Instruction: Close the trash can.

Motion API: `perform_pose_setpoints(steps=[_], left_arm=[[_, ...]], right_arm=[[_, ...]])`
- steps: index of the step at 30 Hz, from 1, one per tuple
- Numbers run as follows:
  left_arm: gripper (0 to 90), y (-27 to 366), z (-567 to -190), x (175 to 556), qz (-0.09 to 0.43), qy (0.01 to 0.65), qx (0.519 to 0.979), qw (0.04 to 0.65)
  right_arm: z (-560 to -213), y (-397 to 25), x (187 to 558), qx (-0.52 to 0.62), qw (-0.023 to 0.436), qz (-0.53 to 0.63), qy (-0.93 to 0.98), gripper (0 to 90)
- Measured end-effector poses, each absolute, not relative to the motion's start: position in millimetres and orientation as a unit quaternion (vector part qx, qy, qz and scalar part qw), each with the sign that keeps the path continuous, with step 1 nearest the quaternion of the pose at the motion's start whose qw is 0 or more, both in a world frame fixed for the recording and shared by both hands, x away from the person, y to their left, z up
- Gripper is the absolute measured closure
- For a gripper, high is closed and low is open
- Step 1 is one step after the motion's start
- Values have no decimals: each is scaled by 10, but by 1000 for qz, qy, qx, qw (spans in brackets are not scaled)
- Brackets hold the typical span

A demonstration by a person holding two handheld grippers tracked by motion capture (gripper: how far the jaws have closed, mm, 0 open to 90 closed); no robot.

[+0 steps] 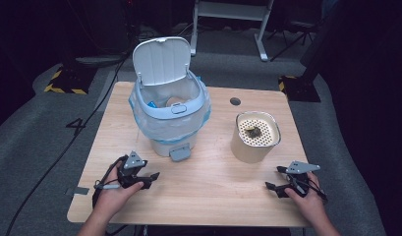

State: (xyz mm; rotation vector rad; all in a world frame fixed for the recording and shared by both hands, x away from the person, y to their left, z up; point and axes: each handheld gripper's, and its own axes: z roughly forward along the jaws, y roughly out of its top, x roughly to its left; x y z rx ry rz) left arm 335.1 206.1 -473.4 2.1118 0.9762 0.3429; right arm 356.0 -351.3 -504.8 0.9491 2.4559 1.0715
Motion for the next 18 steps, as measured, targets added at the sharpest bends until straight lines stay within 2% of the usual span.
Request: perform_pose_setpoints(steps=[12, 18], left_arm=[[332, 2328, -4026, 3419, 151, 365, 789, 470], [334, 2415, -3680, 3528, 153, 337, 773, 515]], right_arm=[[-5048, -3514, 3560, 330, 149, 373, 854, 143], [-5049, -3514, 3558, 331, 149, 373, 854, 143]])
